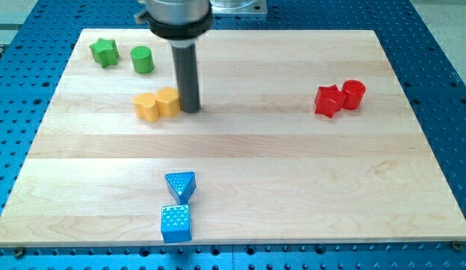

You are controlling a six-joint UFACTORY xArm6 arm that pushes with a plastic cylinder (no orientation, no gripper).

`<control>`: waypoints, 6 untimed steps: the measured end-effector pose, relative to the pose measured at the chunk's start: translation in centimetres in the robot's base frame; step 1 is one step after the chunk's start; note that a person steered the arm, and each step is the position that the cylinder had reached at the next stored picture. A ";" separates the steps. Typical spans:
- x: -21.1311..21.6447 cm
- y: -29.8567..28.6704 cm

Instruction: Separate the yellow blocks

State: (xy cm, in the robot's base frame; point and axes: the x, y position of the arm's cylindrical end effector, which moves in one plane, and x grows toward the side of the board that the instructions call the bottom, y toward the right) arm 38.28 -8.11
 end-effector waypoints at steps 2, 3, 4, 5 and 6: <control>5.5 -1.8; -0.1 -6.4; -2.9 -5.9; -2.3 -4.5; -4.6 -4.1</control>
